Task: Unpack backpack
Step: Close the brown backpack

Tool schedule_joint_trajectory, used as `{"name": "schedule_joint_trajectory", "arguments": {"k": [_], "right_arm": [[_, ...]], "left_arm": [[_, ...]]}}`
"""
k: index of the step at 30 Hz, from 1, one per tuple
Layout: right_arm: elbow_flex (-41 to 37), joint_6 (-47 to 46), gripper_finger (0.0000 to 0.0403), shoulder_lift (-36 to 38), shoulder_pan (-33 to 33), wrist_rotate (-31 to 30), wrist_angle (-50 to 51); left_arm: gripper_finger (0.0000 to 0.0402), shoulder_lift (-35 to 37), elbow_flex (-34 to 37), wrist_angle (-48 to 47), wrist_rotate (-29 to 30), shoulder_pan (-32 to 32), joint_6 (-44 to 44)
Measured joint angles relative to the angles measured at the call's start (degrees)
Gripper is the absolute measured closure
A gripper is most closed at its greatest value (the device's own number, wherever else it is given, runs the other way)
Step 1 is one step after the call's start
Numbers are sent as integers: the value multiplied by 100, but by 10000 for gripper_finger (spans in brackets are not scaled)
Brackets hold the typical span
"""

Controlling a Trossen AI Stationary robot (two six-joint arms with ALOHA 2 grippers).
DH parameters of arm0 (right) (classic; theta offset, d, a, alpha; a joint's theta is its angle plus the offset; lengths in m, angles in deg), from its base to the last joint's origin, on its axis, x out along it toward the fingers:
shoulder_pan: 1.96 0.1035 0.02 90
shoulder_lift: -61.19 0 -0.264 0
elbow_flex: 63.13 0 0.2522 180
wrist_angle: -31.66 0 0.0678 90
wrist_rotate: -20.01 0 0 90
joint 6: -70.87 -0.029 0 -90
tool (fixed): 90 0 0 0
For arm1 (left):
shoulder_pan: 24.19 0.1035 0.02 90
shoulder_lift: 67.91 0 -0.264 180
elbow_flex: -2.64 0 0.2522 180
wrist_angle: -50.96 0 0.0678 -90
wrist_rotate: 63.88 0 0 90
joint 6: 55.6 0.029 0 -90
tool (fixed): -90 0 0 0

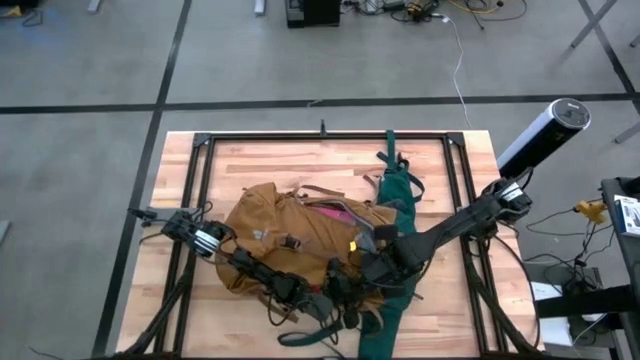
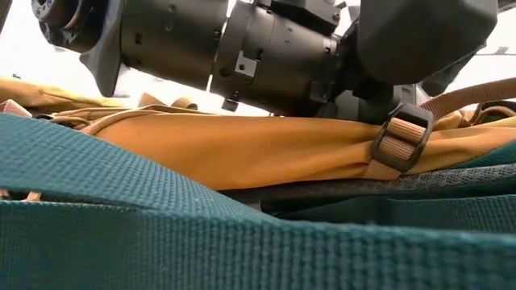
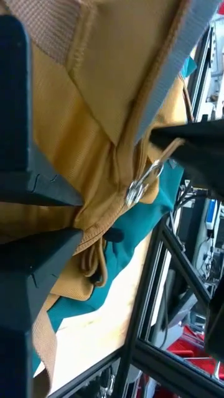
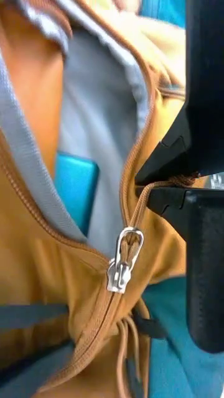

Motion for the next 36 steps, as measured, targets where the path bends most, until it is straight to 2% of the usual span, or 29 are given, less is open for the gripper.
{"name": "schedule_joint_trajectory", "arguments": {"k": [8, 11, 15, 19, 23, 26, 28, 30, 33, 36], "right_arm": [[-154, 636, 403, 367, -626, -777, 337], [-355, 826, 403, 593, -942, -1042, 382], [-590, 795, 403, 943, -1354, -780, 304], [-794, 495, 403, 1248, -1349, -439, 31], [-952, -108, 403, 1347, -987, 64, -572], [-1093, -459, 403, 1292, -551, 285, -1329], [-1223, -796, 403, 1203, -265, 418, -1904], [-1345, -1002, 403, 1054, -36, 600, -2648], [-1412, -1184, 403, 789, 181, 847, -3413], [-1412, -1224, 403, 526, 206, 945, -3655]], "left_arm": [[340, 18, -5, -199, 6, -60, -179], [340, 174, -5, -620, -107, -85, -284], [340, 685, 14, -1948, -165, -107, -449], [340, 1463, 52, -3972, -127, -160, -243], [339, 2391, 437, -5635, -44, -242, -99], [339, 3325, 1113, -5947, 123, -240, -227], [339, 3958, 1649, -5763, 383, -266, -485], [339, 4514, 2192, -5020, 673, -267, -614], [339, 4958, 2986, -2506, 784, -278, 125], [342, 4728, 3443, -15, 621, -264, 1069]]}}
